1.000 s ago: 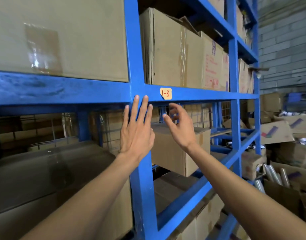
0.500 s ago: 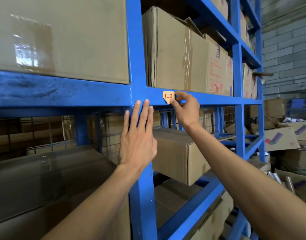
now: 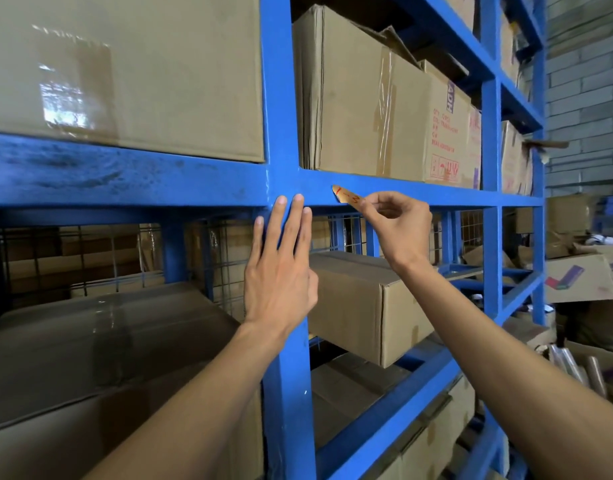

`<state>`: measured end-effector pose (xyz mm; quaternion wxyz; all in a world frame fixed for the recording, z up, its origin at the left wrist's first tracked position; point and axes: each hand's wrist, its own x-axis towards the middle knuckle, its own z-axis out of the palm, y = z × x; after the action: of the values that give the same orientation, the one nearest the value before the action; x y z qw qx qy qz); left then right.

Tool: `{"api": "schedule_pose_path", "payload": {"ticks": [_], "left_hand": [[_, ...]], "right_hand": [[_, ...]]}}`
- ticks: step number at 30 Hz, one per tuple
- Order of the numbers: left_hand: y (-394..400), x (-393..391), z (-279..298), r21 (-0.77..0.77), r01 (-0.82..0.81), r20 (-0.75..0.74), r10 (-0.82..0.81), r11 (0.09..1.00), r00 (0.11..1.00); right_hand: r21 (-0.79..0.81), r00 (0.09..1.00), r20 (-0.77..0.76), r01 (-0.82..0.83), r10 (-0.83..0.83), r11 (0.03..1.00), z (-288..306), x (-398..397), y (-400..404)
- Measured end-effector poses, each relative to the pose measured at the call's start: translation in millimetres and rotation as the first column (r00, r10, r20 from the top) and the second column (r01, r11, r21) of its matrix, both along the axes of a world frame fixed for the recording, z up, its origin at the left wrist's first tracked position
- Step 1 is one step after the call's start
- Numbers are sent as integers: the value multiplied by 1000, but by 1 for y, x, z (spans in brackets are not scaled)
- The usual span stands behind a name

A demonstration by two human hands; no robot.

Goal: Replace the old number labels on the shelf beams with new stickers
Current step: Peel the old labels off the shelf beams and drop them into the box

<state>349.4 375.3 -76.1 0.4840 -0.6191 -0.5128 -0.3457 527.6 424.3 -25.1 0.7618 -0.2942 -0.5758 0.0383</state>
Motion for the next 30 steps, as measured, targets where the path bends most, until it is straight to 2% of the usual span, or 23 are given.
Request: {"api": "schedule_pose_path", "payload": {"ticks": [5,11,14,17,20,23,27,30], "left_hand": [[-2,0,-2,-9,-11,1,11,1000,1000],[-9,6,-12,-48,-15,32,16,999,999],[-10,13,-44,-84,0,-8,-1,996,1000],[-10,27,-98,-223,58,-133,-89,973,987],[-9,44,-156,-459,73,-153,-160,885,975],[-3,56,-201,-650,61,-93,-159,757,983],[4,59,-242,-770,32,-65,-128,637,990],[10,60,-264,-817,-39,-129,-115,575,985]], "right_hand": [[-36,999,-18,-32,31,999,-24,12,-22],[-204,990,101,-72,94,976,-80,46,-53],[-316,986,126,-66,111,946,-114,65,-62],[-434,988,126,-27,90,900,-154,83,-67],[-531,989,135,21,61,847,-190,95,-69],[-598,984,173,68,45,799,-220,101,-70],[-686,971,237,152,22,712,-258,105,-71],[-742,955,294,197,46,641,-283,108,-71]]}}
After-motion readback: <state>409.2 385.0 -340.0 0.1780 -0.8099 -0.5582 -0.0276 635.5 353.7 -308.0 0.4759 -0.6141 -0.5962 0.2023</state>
